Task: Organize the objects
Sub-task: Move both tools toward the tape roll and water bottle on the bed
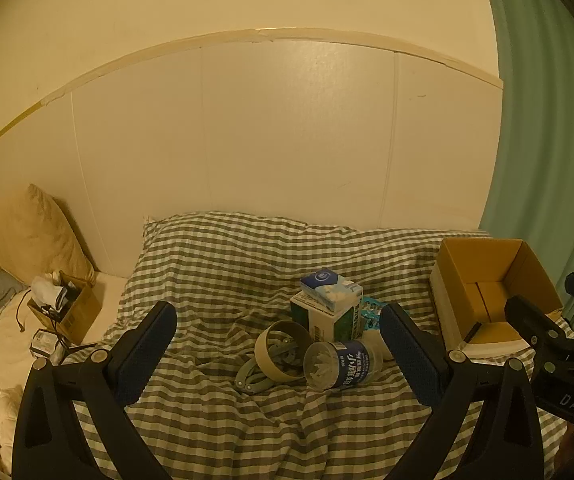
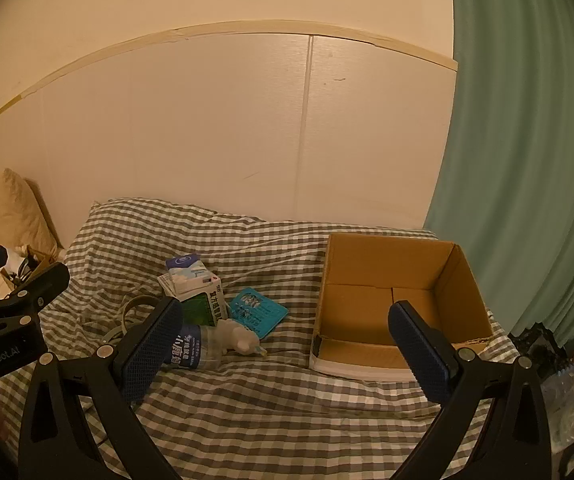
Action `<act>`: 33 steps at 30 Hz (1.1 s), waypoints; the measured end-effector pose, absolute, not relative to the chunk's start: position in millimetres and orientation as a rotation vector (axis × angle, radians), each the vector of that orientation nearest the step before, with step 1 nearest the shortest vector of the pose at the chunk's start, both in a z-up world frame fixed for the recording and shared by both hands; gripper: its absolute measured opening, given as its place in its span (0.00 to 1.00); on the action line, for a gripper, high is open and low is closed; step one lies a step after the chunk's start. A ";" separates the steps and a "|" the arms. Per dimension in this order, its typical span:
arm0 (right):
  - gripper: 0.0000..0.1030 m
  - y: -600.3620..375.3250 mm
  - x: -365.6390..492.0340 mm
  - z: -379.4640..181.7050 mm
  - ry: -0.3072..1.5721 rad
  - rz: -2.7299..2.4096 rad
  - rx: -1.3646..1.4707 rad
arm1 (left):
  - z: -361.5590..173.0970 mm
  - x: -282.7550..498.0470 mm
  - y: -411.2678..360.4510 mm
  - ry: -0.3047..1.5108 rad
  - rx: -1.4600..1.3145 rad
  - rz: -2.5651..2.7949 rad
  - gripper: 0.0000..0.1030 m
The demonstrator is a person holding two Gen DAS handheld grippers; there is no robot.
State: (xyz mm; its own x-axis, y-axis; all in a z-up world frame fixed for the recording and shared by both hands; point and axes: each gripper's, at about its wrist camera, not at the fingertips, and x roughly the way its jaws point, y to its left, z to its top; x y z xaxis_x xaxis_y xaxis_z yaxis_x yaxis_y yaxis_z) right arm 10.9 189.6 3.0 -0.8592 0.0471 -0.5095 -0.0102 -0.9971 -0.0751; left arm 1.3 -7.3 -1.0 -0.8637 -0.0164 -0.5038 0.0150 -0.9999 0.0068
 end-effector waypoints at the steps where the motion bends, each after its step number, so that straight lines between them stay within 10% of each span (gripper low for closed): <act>1: 1.00 189.3 10.7 2.9 -0.109 3.000 -0.825 | -0.9 1.1 -7.2 -0.004 0.817 -3.017 1.00; 33: 1.00 188.1 15.7 9.6 -0.111 3.024 -0.826 | 6.0 5.8 -11.5 0.011 0.799 -3.034 1.00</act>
State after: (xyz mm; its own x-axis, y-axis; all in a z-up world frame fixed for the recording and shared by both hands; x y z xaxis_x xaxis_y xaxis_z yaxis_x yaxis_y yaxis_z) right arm 15.7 188.1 9.6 -0.8613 0.0229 -0.5077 0.0144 -0.9975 -0.0694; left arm 5.8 -11.5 6.0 -0.8703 -0.0023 -0.4925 0.0059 -1.0000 -0.0056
